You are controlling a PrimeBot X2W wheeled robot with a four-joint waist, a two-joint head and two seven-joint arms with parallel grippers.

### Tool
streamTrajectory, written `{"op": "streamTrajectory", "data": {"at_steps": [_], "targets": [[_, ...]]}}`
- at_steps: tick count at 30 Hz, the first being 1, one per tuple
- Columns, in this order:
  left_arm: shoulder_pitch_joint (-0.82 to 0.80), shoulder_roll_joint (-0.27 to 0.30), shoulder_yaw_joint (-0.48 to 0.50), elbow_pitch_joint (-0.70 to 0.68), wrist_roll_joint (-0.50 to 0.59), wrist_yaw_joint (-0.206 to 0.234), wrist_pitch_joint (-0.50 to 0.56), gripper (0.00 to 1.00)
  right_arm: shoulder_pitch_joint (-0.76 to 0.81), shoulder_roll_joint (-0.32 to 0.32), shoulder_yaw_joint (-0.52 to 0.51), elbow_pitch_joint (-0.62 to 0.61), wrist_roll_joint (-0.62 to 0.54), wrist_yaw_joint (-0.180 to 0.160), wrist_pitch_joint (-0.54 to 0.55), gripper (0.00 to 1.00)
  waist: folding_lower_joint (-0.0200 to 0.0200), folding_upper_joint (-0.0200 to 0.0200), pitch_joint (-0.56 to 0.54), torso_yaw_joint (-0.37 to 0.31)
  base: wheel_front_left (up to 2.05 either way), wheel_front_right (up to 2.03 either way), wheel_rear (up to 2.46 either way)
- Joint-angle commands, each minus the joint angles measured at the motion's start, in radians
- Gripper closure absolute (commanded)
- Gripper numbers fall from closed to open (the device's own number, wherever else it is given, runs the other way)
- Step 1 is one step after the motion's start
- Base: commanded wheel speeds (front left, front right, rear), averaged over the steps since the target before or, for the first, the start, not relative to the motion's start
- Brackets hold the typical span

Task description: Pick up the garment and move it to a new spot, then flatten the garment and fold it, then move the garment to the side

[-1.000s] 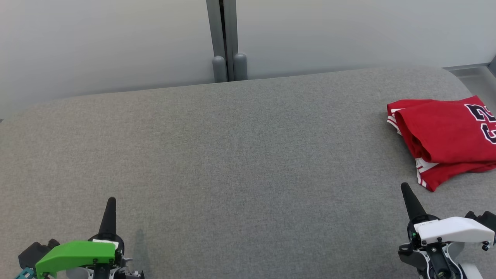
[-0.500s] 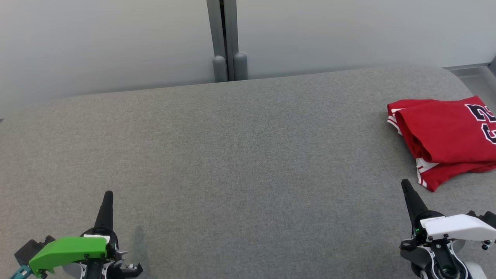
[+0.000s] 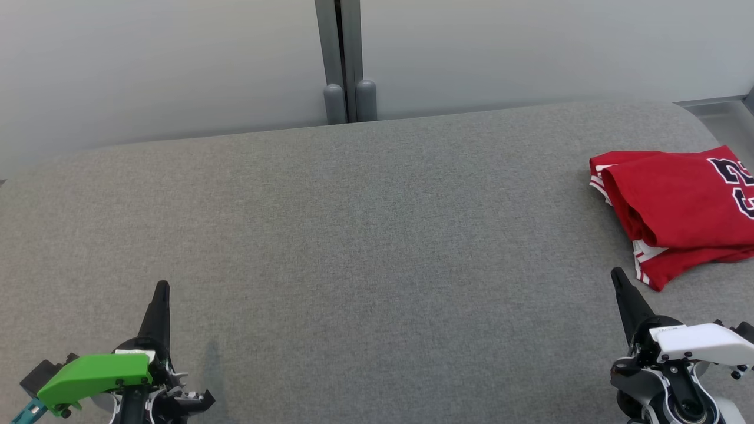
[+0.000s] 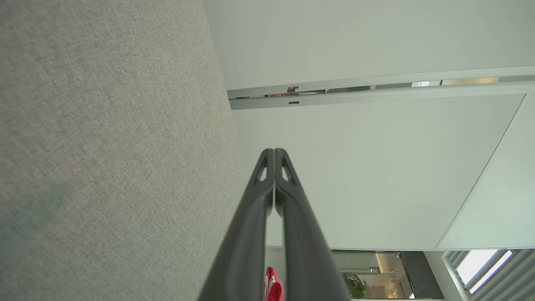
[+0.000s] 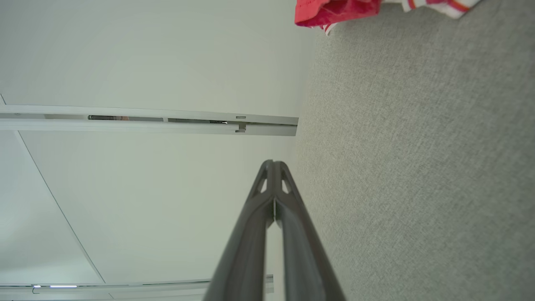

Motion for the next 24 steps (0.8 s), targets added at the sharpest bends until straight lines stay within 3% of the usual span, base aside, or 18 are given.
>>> {"op": "streamTrajectory", "data": {"at_steps": [1,11,24], "targets": [[-0.020,0.007,0.007,-0.005,-0.017,-0.008,0.006,1.00,-0.012,-0.006,-0.004,-0.005,0.020,-0.001,0.007,1.00,0.0000,-0.0001,0.000,0.000,0.00,0.00,0.00],[-0.031,0.007,0.015,-0.005,-0.072,-0.009,0.022,1.00,-0.014,-0.006,-0.010,-0.008,0.082,-0.001,0.023,1.00,0.0000,-0.0001,0.001,0.001,0.00,0.00,0.00],[-0.027,0.007,0.015,-0.004,-0.069,-0.009,0.022,1.00,-0.014,-0.006,-0.009,-0.008,0.078,-0.001,0.023,1.00,0.0000,-0.0001,0.001,0.001,0.00,0.00,0.00]]}}
